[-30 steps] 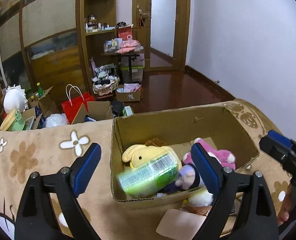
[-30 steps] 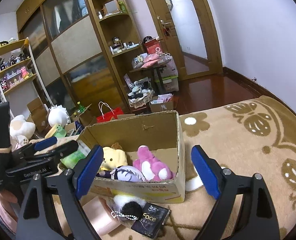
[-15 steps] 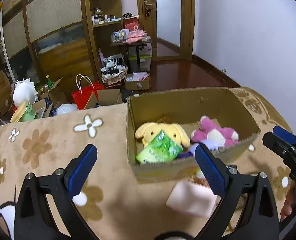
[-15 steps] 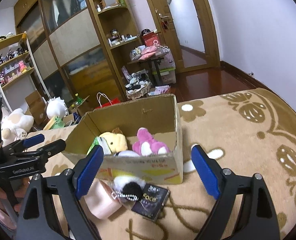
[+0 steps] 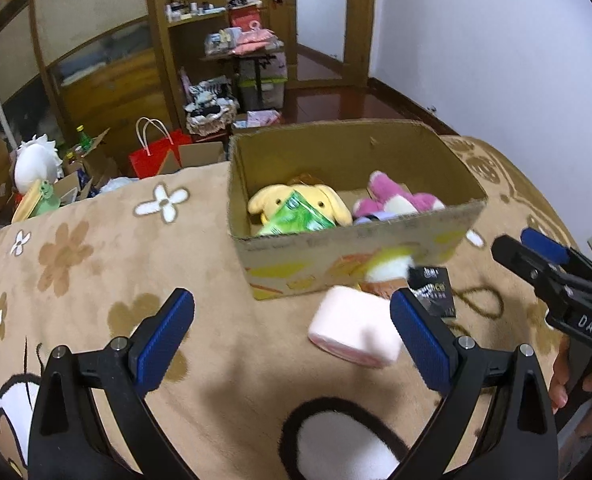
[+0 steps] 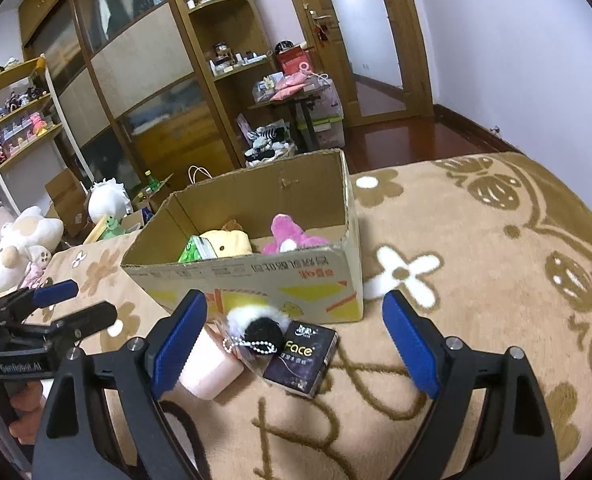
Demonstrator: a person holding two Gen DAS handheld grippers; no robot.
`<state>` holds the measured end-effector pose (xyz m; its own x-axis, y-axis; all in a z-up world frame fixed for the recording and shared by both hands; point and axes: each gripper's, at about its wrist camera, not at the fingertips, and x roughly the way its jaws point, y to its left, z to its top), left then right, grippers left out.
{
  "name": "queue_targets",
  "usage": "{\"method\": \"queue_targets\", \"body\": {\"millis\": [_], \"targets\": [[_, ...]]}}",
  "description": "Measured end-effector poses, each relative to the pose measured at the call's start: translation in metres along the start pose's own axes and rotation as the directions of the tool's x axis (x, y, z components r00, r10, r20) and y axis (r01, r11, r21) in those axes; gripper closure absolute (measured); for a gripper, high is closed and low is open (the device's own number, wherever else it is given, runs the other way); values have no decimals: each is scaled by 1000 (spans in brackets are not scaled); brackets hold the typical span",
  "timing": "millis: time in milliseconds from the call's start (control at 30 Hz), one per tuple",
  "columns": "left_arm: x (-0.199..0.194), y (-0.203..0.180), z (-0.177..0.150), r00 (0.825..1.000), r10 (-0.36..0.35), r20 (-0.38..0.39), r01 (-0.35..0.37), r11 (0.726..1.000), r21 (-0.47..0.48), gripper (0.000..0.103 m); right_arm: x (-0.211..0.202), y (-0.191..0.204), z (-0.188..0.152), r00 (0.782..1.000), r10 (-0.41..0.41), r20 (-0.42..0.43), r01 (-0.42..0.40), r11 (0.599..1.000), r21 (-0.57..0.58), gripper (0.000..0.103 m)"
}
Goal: Organize soft objects
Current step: 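Close the left gripper on the pink sponge while the right grips the black tissue pack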
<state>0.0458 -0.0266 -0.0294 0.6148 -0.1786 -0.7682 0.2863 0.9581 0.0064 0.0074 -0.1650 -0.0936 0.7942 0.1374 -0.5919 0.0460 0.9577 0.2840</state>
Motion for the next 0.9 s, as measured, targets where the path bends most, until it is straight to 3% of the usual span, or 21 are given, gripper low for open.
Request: {"method": "queue_targets", "body": {"millis": [400,900], "targets": [[35,-26,-5,996,-47,-81,52,996,67,5,36,-20,-14,995,-34,-95,40,997,58,9],[81,-50,-15,974,-64,-216,92,988,124,5,79,-30,-34,975,-75,-209,89,994,59,9]]}}
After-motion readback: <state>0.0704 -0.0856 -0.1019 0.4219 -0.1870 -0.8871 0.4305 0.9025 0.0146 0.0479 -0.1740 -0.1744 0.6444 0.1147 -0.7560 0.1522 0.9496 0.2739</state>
